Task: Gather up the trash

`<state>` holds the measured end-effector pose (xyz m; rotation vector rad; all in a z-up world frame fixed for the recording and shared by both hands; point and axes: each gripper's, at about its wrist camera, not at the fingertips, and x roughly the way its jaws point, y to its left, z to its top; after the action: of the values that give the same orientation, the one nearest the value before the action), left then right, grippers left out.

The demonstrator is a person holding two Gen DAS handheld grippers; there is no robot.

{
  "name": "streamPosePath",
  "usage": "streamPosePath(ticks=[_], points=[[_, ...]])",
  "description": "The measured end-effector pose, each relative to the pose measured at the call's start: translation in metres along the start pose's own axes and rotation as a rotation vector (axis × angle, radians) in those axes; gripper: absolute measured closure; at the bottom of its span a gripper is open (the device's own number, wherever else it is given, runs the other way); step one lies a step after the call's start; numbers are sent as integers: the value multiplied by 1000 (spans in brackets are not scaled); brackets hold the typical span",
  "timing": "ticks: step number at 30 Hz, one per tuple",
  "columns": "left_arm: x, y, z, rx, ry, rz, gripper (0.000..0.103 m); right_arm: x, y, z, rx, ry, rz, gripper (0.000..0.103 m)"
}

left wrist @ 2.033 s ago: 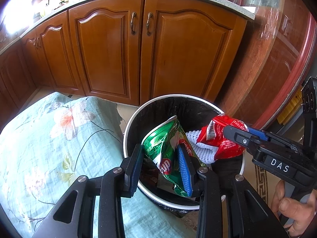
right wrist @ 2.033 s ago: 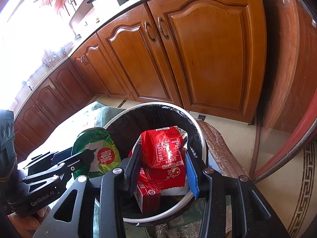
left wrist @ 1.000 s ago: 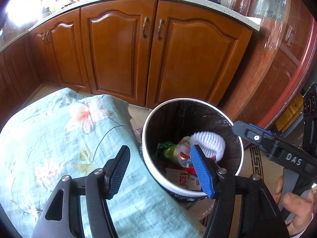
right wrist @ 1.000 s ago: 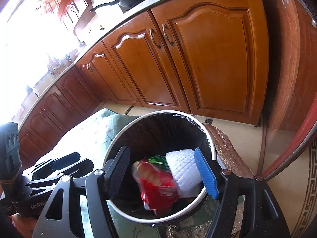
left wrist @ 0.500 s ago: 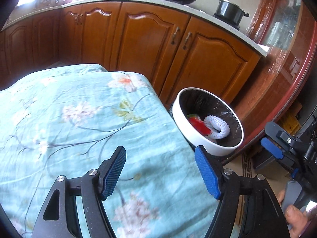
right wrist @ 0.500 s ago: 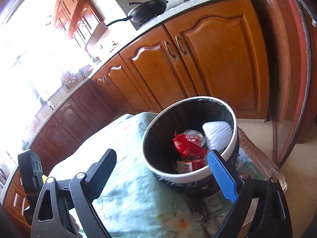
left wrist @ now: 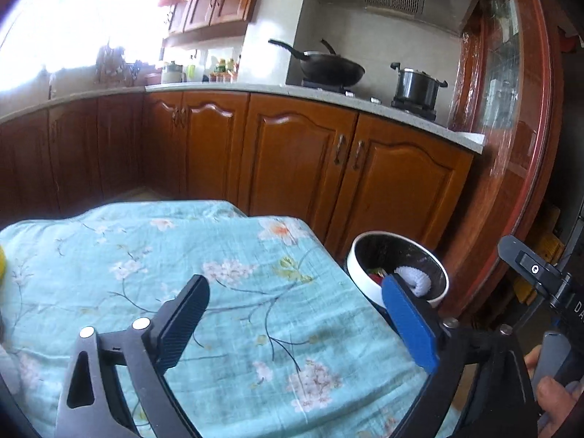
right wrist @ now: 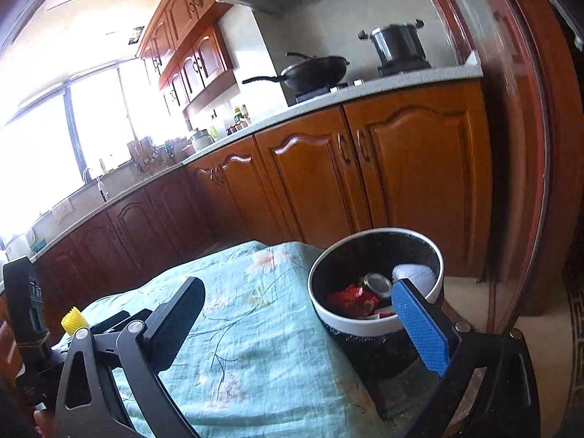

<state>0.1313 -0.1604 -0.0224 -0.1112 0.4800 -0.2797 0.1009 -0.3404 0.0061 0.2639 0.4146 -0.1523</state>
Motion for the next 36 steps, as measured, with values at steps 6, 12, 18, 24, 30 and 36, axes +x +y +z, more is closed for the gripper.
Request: streamPosePath(ticks=[6,12,18,24,30,36], points=[[-31,-12,-27,113,-166,141,1,-4,14,-23,-82,-92,-70,0],[-37,-12,-46,106,-147,133,1,8,10,-37,-44,-45,-55,0],[-23,-4,-40,85,-117,146,1,12,10,-44,-56,-38,-78,0],[-16,2,-33,86,-105,166,1,16,10,-47,-63,-22,-72,0],[-12,7,-32,89,-99,168,1,18,14,-50,-78,-15,-62,0],[-10,10,-31,99,-104,167,1,19,16,-51,-80,-8,-51,0]])
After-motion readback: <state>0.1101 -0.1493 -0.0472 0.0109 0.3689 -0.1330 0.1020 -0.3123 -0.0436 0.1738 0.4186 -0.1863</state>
